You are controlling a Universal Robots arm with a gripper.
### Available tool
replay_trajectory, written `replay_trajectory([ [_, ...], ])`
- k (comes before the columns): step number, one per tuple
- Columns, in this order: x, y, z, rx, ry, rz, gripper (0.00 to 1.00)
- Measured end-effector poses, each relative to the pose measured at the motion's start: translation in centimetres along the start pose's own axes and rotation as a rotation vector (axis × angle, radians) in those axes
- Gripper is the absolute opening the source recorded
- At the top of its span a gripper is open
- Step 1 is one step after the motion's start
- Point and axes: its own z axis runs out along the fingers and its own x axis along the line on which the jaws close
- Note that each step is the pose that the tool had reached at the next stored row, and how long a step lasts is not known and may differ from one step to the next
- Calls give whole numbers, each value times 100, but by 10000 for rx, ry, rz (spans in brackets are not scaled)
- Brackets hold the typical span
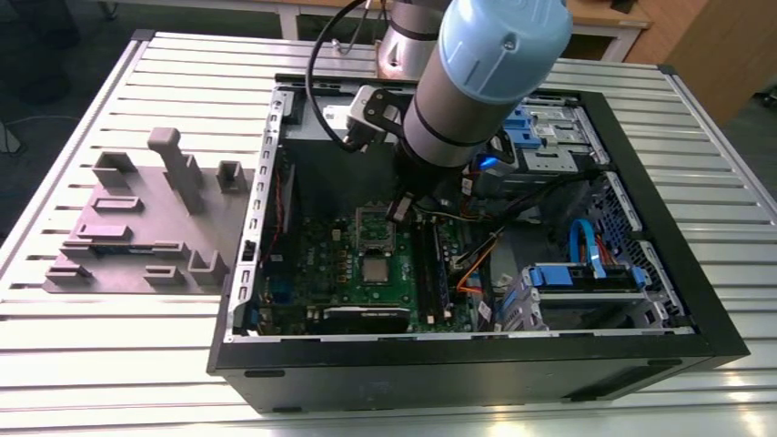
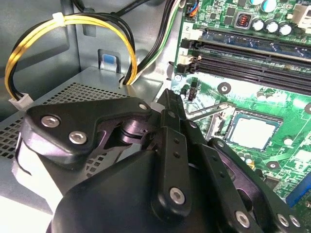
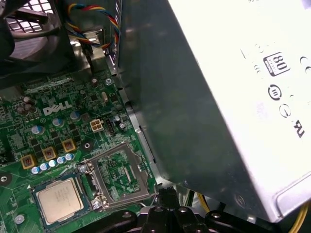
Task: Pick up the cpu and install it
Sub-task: 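Close the cpu cover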
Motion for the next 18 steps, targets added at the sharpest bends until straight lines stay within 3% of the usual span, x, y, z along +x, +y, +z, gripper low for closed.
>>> replay_trajectory([
  [3,-3,3,-14,23,53,5,10],
  [8,-6,6,-28,115,259,29,10],
  [18,-25,24,-110,129,291,33,10],
])
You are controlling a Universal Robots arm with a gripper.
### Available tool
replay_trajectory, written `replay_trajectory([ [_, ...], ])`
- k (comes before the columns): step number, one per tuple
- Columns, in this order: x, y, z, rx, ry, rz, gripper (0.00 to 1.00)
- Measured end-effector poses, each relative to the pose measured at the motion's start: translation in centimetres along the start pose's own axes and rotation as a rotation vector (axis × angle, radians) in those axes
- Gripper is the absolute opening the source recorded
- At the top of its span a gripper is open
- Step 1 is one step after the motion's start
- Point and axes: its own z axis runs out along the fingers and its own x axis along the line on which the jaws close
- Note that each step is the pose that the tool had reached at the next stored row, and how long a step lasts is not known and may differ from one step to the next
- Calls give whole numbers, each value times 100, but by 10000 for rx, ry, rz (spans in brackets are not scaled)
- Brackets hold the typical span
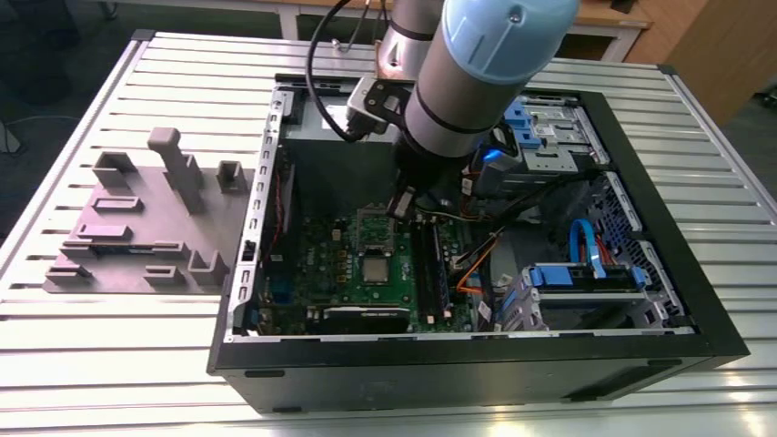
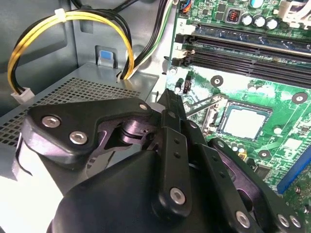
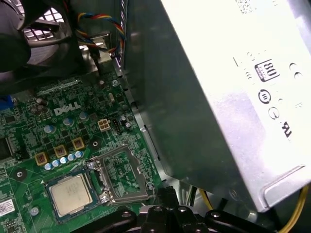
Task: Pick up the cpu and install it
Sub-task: 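Close the cpu cover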
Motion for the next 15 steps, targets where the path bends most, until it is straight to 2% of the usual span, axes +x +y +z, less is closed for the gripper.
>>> replay_trajectory([
  [4,-5,7,-26,3,5,1,10],
  [15,2,38,-49,4,13,1,10],
])
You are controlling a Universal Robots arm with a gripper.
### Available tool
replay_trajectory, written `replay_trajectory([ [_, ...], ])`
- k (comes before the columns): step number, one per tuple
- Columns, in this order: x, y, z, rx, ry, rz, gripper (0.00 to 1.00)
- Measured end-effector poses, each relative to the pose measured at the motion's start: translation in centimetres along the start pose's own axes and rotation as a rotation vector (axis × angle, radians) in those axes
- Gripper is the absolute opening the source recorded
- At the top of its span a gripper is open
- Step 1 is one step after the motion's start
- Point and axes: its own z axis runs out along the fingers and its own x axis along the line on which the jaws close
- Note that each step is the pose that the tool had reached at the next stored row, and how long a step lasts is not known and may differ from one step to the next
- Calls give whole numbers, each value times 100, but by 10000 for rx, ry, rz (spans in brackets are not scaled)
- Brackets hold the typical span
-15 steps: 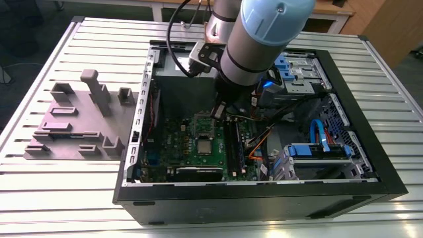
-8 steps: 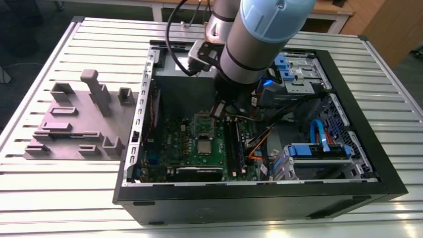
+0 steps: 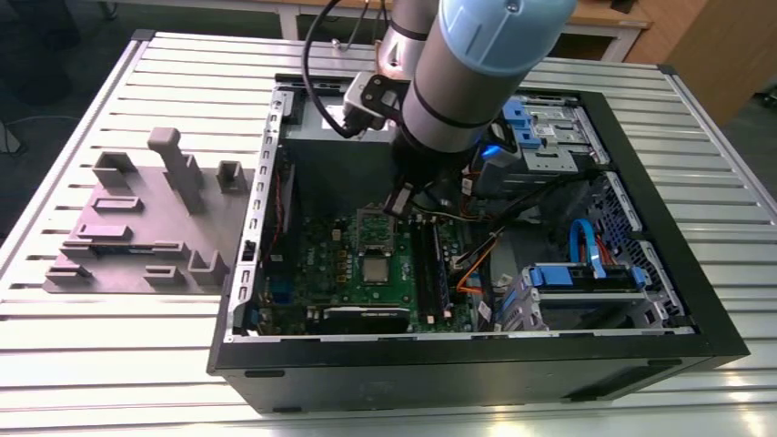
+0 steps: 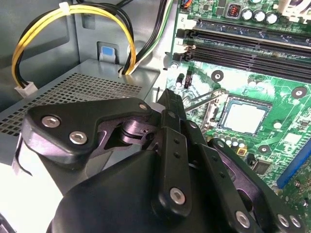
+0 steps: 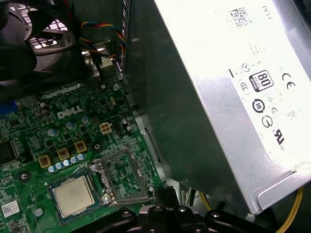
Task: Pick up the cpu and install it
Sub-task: 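Close the cpu cover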
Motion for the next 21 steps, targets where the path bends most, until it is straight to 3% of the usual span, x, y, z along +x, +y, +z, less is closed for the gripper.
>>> replay_trajectory([
  [21,59,-23,-31,5,10,-2,10],
])
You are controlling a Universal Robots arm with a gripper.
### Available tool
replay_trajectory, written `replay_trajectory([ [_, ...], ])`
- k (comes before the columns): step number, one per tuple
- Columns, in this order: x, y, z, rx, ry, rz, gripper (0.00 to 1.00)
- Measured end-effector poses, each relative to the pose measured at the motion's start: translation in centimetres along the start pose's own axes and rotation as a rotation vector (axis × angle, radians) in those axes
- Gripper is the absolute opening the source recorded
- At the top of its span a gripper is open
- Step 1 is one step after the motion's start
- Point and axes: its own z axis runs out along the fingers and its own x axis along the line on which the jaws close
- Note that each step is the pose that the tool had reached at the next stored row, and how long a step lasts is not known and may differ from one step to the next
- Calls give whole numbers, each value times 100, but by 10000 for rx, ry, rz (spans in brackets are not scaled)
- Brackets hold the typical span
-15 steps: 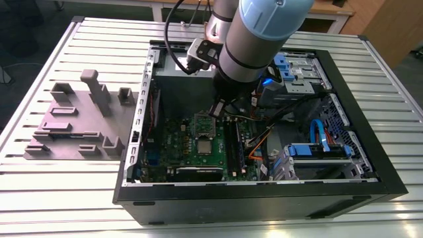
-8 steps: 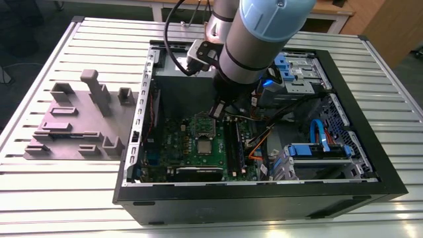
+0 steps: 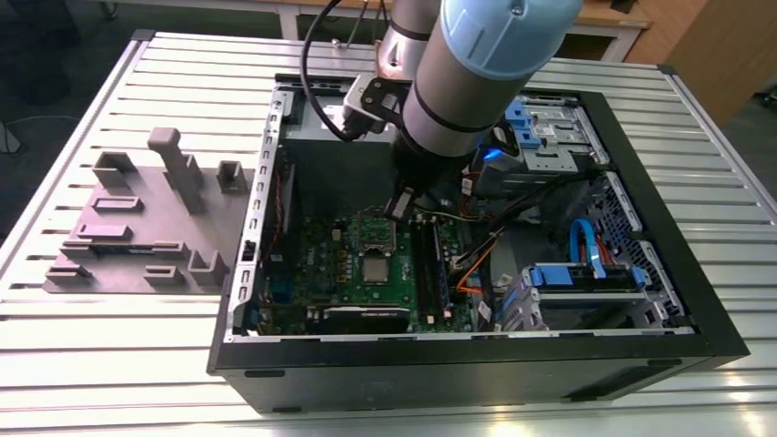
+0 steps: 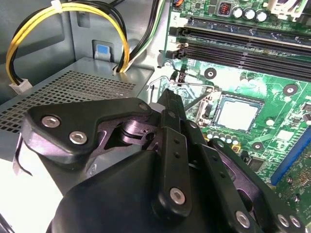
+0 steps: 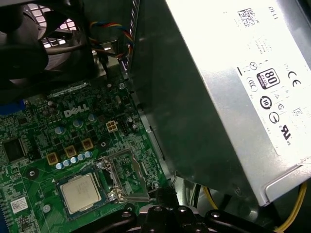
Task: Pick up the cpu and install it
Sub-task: 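Close the cpu cover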
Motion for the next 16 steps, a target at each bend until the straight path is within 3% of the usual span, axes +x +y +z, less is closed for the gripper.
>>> replay_trajectory([
  [7,31,-10,-9,4,10,-2,10],
  [16,31,-1,-41,51,119,4,10],
])
